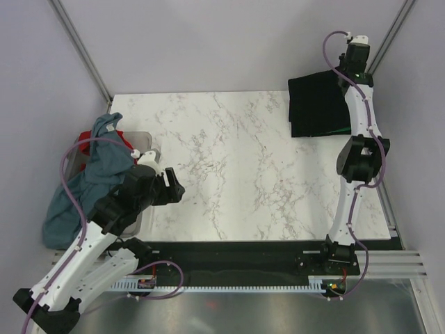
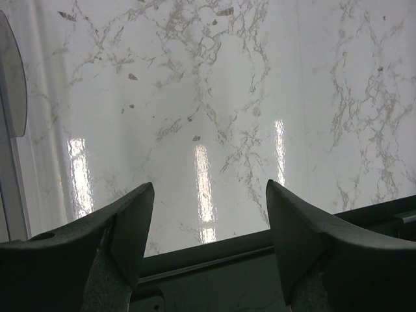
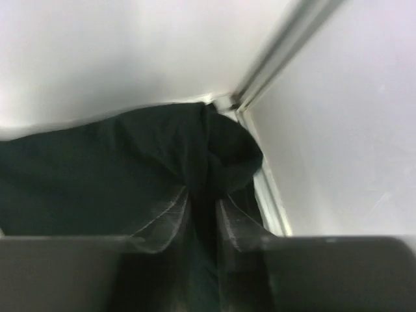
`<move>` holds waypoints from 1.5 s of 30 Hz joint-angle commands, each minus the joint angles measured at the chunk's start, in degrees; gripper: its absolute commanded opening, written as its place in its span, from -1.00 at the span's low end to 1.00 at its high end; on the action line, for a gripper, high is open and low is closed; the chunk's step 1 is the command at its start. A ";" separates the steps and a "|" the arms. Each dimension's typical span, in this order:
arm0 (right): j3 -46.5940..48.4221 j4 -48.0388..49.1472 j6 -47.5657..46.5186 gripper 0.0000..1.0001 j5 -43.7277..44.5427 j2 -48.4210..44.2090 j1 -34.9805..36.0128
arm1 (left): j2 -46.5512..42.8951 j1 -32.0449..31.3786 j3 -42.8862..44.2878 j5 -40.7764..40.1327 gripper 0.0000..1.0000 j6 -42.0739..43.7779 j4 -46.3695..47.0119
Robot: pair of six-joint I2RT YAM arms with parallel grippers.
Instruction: Fold and stack the t-shirts
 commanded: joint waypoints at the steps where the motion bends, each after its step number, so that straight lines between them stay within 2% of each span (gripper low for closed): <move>1: 6.95 9.52 6.25 0.38 6.10 8.44 -5.20 | 0.57 -0.05 0.23 -1.46 0.53 1.62 1.28; 3: 7.33 9.95 11.59 0.71 6.88 9.26 -6.87 | 0.57 -0.05 0.23 -1.82 0.53 1.45 1.19; 4: 6.19 10.22 12.06 0.75 7.67 8.56 -7.14 | 0.05 -0.05 0.15 -2.16 0.53 1.45 1.02; 10: -4.34 10.84 18.29 0.80 6.01 -2.60 -6.97 | -1.19 -0.05 0.15 -2.69 0.53 1.10 0.93; 14: -11.11 10.92 22.41 0.88 3.29 -15.22 -6.62 | -1.10 -0.05 0.41 -3.40 0.52 1.01 0.58; 15: -12.88 10.84 24.43 0.96 1.19 -17.79 -6.53 | -1.19 -0.05 0.41 -3.40 0.53 0.92 0.41; 17: -19.37 10.57 31.00 0.96 -5.98 -25.59 -5.91 | -1.54 -0.05 0.41 -3.84 0.53 0.66 0.40; 19: -27.34 10.05 35.94 0.96 -8.83 -31.06 -3.99 | -1.89 -0.05 0.50 -4.45 0.52 0.48 0.14; 20: -30.53 10.05 37.27 0.96 -13.11 -36.57 -2.93 | -2.15 -0.05 0.41 -4.63 0.52 0.39 0.05; 21: -34.04 10.74 37.37 0.96 -13.76 -39.41 -1.27 | -2.50 -0.05 0.50 -4.80 0.52 0.22 -0.12; 22: -41.99 11.36 37.98 0.96 -14.38 -45.27 2.92 | -2.68 -0.05 0.41 -4.98 0.53 0.13 -0.21; 24: -50.47 15.56 37.38 0.96 -17.79 -50.93 9.08 | -3.03 -0.05 0.50 -4.98 0.53 0.13 -0.21; 28: -72.24 15.41 37.89 0.96 -13.67 -64.89 27.09 | -3.65 -0.14 0.41 -5.07 0.52 -0.13 -0.30; 30: -78.95 14.00 40.09 0.96 -14.65 -67.99 31.42 | -3.82 -0.05 0.41 -5.16 0.53 -0.22 -0.39; 31: -86.21 14.17 42.88 0.96 -11.60 -71.05 37.10 | -3.74 -0.05 0.41 -5.16 0.53 -0.22 -0.30; 33: -93.80 18.36 45.71 0.96 -7.81 -74.05 43.80 | -3.47 -0.05 0.41 -5.16 0.53 -0.22 -0.30; 34: -99.67 19.79 48.51 0.96 -3.96 -76.07 50.45 | -3.30 -0.05 0.50 -5.16 0.54 -0.14 -0.39; 36: -103.40 21.99 51.42 0.96 0.36 -76.70 56.72 | -2.51 -0.05 0.50 -5.24 0.62 -0.14 -0.39; 37: -105.51 22.52 52.57 0.96 2.30 -76.18 62.76 | -2.24 -0.05 0.59 -5.51 0.65 -0.31 -0.39; 40: -106.93 24.98 54.77 0.96 8.63 -73.38 73.06 | -1.28 -0.05 0.76 -6.73 0.74 -0.84 -0.56; 42: -106.59 25.25 55.57 0.96 13.20 -71.35 75.90 | -1.10 -0.05 0.76 -7.18 0.75 -1.01 -0.74; 45: -106.23 27.88 53.29 0.96 13.04 -67.75 76.79 | -1.80 -0.05 0.76 -7.35 0.75 -1.37 -1.00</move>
